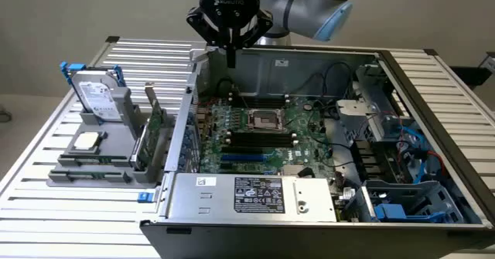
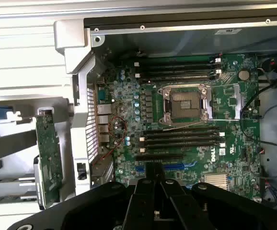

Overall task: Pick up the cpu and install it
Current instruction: 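Reach for the cpu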

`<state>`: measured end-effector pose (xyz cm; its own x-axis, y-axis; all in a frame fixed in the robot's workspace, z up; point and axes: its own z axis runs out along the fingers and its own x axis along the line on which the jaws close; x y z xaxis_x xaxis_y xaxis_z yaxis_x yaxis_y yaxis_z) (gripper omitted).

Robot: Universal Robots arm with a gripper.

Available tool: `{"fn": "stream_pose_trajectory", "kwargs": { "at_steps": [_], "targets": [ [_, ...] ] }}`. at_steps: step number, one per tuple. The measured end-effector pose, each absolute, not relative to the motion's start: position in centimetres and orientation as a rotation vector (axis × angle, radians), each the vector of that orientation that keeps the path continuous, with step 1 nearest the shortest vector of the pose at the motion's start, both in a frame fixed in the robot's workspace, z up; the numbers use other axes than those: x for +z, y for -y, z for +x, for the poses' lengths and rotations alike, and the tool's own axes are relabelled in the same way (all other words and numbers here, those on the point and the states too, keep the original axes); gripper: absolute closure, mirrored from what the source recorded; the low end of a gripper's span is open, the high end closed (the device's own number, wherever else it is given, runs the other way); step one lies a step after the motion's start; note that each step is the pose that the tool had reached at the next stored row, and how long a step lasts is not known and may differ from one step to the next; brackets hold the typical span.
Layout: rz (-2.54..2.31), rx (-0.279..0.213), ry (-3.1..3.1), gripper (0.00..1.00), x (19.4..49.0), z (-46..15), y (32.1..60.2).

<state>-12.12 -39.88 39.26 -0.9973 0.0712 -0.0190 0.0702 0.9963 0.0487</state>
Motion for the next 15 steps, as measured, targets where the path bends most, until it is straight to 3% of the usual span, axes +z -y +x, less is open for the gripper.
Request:
{"fn": "stream_pose_trajectory", "kwargs": {
  "at_steps": [15],
  "targets": [
    [0.110, 0.075, -3.118, 0.89, 39.2, -15.0, 38.8]
  ]
}}
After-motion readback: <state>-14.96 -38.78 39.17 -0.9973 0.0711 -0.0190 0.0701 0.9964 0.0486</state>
